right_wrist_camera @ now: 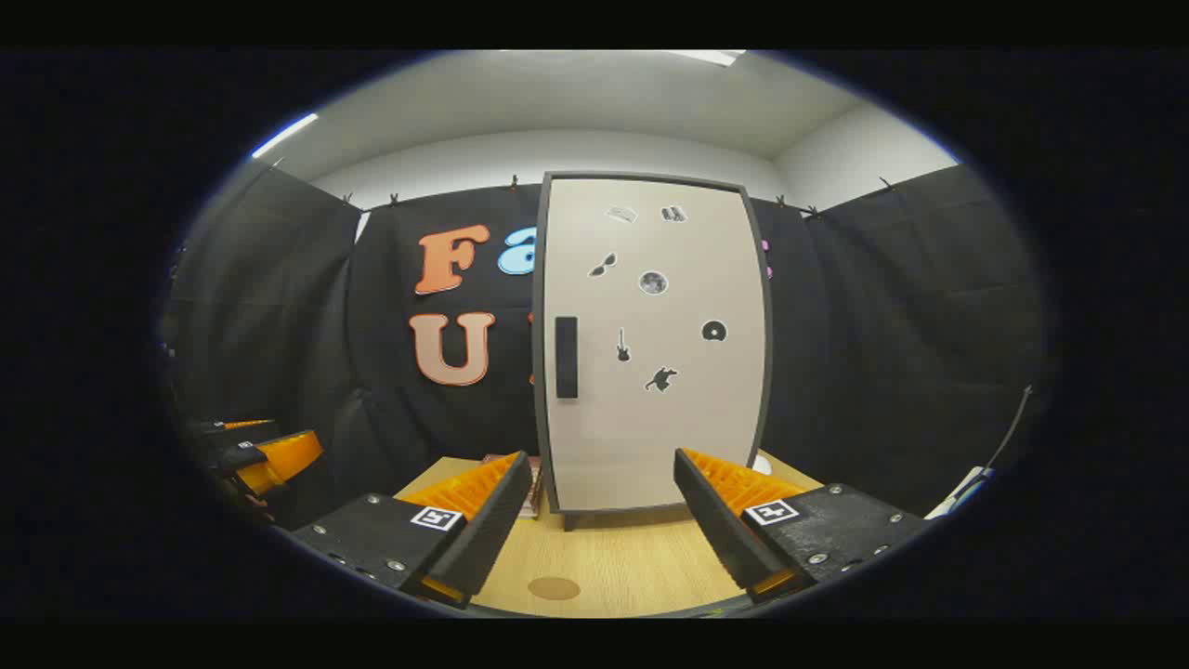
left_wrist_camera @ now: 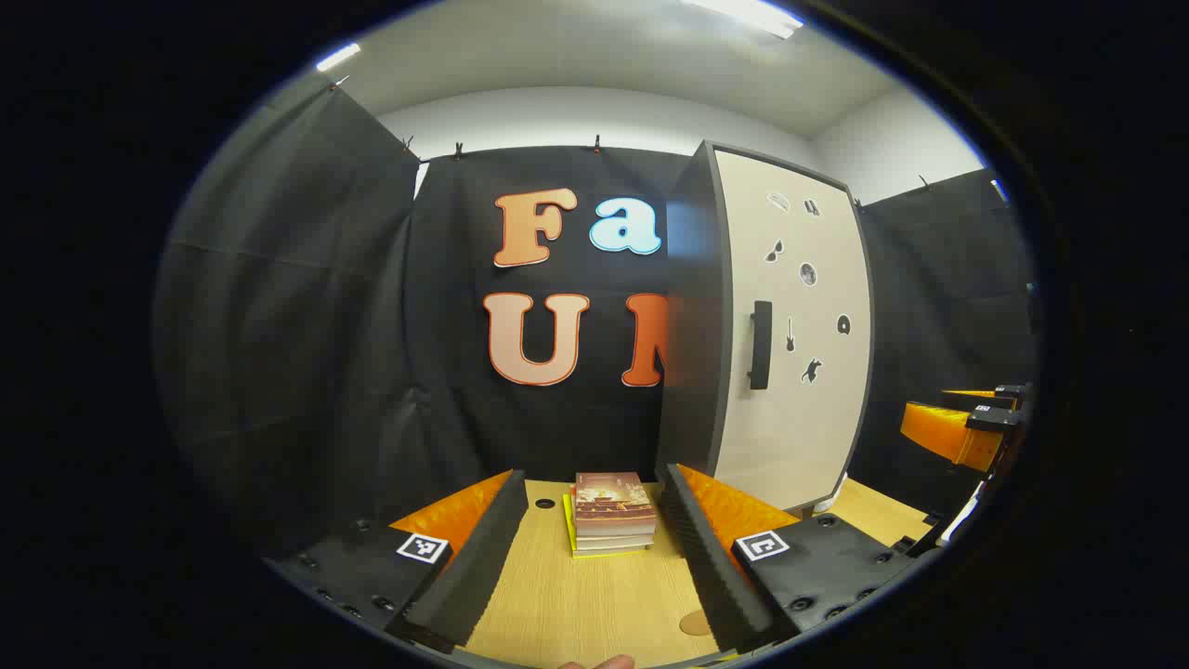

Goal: Open the cabinet door with the right hand, grasp the bottle in the cabinet with the left hand and place it on the coaster, then close the cabinet door with the right hand.

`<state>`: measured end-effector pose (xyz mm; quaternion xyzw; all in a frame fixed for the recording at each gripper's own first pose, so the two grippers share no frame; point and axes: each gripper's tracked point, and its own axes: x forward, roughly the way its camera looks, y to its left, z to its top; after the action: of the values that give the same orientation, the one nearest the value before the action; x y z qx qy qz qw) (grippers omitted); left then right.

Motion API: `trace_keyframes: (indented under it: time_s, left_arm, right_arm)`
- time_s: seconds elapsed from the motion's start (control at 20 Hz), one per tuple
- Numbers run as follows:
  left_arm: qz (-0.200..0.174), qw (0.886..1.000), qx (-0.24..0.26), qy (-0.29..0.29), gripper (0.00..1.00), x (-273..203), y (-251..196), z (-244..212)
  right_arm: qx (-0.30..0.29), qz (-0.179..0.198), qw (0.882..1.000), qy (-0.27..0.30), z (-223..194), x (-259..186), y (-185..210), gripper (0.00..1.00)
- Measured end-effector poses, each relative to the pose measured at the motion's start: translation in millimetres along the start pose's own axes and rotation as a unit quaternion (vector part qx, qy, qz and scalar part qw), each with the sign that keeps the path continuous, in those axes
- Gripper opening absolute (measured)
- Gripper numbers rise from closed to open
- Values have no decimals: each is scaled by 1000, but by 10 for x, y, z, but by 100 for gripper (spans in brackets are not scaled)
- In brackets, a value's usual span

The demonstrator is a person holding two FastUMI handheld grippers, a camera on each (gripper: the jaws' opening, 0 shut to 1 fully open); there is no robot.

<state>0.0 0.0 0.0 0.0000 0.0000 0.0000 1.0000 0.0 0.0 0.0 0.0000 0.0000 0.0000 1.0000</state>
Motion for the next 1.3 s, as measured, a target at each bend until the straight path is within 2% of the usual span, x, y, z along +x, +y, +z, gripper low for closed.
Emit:
trace_keyframes:
  time_s: [0.15, 0.2, 0.25, 0.3, 0.45, 0.5, 1.0, 1.3]
  left_arm:
    - [-4, 1000, 0, -2, 96, 41, 35, 14]
    - [-3, 1000, 3, -2, 94, 52, 60, 17]
    - [-4, 1000, 5, -1, 99, 46, 85, 3]
    - [-5, 1000, 6, -4, 94, 39, 110, 12]
    - [-8, 1000, 8, -7, 94, 44, 163, 16]
    - [-8, 1000, 8, -4, 99, 37, 191, -5]
    - [-27, 1000, -3, 10, 97, 4, 305, -146]
    - [-7, 1000, -12, 14, 96, 196, 567, -184]
  right_arm:
    - [11, -3, 1000, -2, 21, 8, 25, 95]
    - [11, -3, 1000, -1, 16, 0, 35, 94]
    - [9, -9, 1000, -1, 15, -1, 13, 95]
    - [9, -13, 1000, -2, 12, -12, 13, 95]
    - [11, -19, 1000, -6, 20, -46, 68, 95]
    - [10, -22, 1000, -7, 21, -55, 85, 95]
    - [11, -37, 999, 0, -10, -128, 241, 95]
    - [13, -29, 1000, 4, 50, 215, 368, 95]
